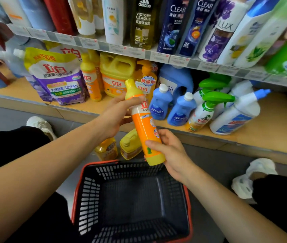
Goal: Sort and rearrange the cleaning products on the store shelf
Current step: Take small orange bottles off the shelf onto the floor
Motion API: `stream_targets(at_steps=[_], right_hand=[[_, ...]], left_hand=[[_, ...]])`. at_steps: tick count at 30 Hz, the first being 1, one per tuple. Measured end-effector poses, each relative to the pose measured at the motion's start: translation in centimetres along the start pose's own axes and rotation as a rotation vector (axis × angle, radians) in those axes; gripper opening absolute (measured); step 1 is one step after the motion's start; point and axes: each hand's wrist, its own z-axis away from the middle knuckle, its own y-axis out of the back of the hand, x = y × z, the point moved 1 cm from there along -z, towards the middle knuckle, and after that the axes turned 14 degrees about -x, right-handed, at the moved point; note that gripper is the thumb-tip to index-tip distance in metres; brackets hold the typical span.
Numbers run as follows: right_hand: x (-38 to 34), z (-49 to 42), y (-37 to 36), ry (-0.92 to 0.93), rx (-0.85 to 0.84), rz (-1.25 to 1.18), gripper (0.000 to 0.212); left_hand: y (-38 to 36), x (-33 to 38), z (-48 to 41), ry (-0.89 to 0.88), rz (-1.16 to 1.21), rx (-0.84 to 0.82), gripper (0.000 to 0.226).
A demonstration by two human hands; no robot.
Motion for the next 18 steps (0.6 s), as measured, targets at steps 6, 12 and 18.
stream_targets(at_steps=[6,12,18], right_hand=[[-1.1,0.4,0.6,-0.083,-0.129,-0.153,0.049],[-1.3,0.0,0.6,-0.19,-0.2,-0.283,0.036],[-1.5,-0.8,1.2,-0.087,-0.037,-0.424,0.043]], left_hand=[[0.0,0.4,-0.5,-0.025,0.158,-0.054,0.022],[0.4,0.5,0.0,-0.114,0.045,-0.006,0.037],[0.9,0.8,0.3,-0.169,-0.003,0.03,0.032]])
